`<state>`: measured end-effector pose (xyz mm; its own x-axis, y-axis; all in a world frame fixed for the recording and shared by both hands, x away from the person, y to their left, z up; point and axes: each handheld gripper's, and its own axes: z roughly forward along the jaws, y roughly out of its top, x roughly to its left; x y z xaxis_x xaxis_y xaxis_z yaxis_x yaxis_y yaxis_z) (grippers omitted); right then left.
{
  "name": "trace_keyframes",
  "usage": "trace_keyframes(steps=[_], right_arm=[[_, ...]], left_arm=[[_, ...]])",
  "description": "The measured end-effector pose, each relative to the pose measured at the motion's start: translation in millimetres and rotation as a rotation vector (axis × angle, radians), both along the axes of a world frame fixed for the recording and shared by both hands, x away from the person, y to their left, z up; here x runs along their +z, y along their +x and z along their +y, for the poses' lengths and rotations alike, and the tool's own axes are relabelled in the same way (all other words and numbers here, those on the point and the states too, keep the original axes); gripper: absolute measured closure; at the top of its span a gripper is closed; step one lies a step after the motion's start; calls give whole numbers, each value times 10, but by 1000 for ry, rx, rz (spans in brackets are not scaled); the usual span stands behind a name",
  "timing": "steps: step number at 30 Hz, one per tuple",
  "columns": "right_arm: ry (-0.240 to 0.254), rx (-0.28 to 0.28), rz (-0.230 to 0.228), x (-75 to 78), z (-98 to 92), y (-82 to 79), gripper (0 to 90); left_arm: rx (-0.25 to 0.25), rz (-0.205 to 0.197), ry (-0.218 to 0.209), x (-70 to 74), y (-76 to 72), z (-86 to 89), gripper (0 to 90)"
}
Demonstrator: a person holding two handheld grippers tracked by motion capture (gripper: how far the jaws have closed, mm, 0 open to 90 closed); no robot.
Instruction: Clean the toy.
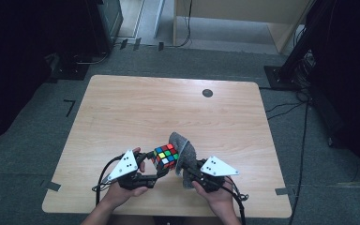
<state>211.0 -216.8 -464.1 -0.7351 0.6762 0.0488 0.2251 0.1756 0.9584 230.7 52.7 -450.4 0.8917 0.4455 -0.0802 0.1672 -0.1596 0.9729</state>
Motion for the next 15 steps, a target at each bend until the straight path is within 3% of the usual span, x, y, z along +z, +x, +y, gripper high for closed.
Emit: trace_keyframes(steps=[3, 7, 11, 15], right_arm=[[-62, 20, 39, -86, 67, 16, 773], [-44, 10, 12, -10, 40, 0, 771], [29, -23, -45, 112, -51, -30, 770], [-22, 1, -13, -16, 38, -17, 766]], left_arm=[[-2, -1, -8, 15, -3, 8, 346], [14, -3, 25, -8, 5, -12, 345], [17, 10, 34, -32, 10, -40, 346], [19, 10, 26, -14, 0, -40, 345]])
